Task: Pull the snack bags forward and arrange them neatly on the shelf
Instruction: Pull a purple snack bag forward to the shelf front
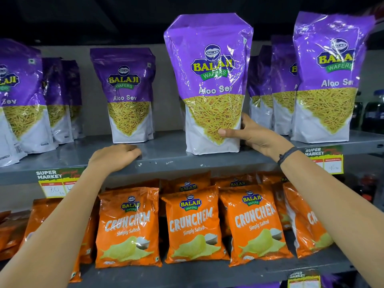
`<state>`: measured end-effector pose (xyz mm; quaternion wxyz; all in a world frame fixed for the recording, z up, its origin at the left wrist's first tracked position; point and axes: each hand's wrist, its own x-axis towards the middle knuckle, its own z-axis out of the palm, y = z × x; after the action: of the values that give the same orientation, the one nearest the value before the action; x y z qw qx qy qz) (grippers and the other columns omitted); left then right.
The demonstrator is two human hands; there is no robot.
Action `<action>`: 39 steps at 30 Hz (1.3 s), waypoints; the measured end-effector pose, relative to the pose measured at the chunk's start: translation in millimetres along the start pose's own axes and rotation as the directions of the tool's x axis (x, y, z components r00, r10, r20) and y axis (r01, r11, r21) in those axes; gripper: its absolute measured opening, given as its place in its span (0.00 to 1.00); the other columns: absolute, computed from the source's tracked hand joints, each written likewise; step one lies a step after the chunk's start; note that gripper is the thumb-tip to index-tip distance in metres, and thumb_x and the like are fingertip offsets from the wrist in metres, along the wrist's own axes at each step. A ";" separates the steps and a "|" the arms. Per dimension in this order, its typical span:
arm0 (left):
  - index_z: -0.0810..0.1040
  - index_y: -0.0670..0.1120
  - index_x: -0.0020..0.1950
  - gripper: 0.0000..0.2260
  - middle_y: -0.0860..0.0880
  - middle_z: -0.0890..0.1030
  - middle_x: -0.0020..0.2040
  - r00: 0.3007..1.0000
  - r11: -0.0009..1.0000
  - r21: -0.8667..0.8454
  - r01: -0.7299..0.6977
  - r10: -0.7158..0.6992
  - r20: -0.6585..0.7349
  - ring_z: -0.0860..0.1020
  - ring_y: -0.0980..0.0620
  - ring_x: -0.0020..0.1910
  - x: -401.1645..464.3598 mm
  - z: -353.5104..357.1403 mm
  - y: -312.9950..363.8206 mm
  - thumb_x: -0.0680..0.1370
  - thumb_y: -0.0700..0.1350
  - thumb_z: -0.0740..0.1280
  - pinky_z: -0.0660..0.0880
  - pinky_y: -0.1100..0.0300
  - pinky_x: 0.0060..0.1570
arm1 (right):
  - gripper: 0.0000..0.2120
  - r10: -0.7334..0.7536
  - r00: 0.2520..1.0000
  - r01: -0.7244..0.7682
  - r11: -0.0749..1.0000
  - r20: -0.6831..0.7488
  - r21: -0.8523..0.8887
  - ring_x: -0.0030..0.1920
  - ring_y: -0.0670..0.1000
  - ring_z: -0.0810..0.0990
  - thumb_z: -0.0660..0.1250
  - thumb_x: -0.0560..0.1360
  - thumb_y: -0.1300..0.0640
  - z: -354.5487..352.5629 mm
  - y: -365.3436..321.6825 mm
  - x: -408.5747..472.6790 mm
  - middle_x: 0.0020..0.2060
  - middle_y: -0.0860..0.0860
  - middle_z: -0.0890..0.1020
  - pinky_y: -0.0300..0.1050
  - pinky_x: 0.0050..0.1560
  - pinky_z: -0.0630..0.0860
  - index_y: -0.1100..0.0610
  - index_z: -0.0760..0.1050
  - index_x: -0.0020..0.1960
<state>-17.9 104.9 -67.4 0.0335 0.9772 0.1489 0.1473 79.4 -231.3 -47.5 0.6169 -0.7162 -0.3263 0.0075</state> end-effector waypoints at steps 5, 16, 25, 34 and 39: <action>0.72 0.61 0.49 0.14 0.47 0.75 0.68 1.000 1.000 0.017 0.001 -0.001 -0.004 0.73 0.42 0.63 2.3 1.2 -0.8 0.76 0.59 0.49 0.66 0.51 0.52 | 0.58 0.003 1.000 -0.003 1.000 -0.013 -0.002 0.56 0.39 0.76 0.81 0.41 0.38 0.2 0.3 -1.5 0.57 0.42 0.77 0.26 0.42 0.75 0.50 0.62 0.66; 0.72 0.61 0.47 0.15 0.46 0.76 0.67 1.000 1.000 0.006 0.007 -0.007 -0.006 0.74 0.41 0.61 3.1 2.0 -1.9 0.73 0.60 0.48 0.68 0.50 0.54 | 0.60 0.021 0.999 -0.019 0.998 -0.042 0.056 0.63 0.50 0.76 0.83 0.41 0.41 0.3 5.8 14.1 0.63 0.50 0.78 0.45 0.62 0.74 0.53 0.63 0.68; 0.74 0.59 0.55 0.21 0.46 0.75 0.68 1.000 1.000 0.008 -0.005 0.005 -0.014 0.73 0.41 0.63 3.2 1.7 -1.1 0.72 0.61 0.47 0.69 0.49 0.55 | 0.58 0.000 0.999 0.003 0.999 -0.049 0.048 0.65 0.51 0.74 0.83 0.42 0.40 -2.1 11.5 17.3 0.65 0.50 0.76 0.47 0.66 0.71 0.52 0.64 0.67; 0.74 0.57 0.53 0.16 0.46 0.75 0.68 1.000 1.000 0.019 -0.003 0.003 -0.006 0.73 0.42 0.63 3.7 1.7 0.6 0.76 0.58 0.49 0.67 0.50 0.53 | 0.61 -0.016 0.999 0.019 0.998 -0.047 0.062 0.66 0.50 0.74 0.83 0.42 0.40 -0.6 9.1 13.6 0.65 0.50 0.76 0.45 0.65 0.71 0.53 0.63 0.69; 0.72 0.59 0.49 0.13 0.46 0.75 0.68 1.000 1.000 0.018 -0.010 0.010 0.006 0.73 0.42 0.62 3.5 1.9 -0.2 0.76 0.58 0.49 0.68 0.50 0.53 | 0.61 -0.020 1.000 0.021 0.997 -0.020 0.072 0.67 0.50 0.73 0.83 0.44 0.41 -1.1 8.5 13.5 0.66 0.50 0.76 0.50 0.70 0.67 0.54 0.61 0.71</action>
<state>-14.3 106.1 -68.2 0.0242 0.9786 0.1454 0.1434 94.4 -226.0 -49.4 0.6455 -0.6902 -0.3271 0.0058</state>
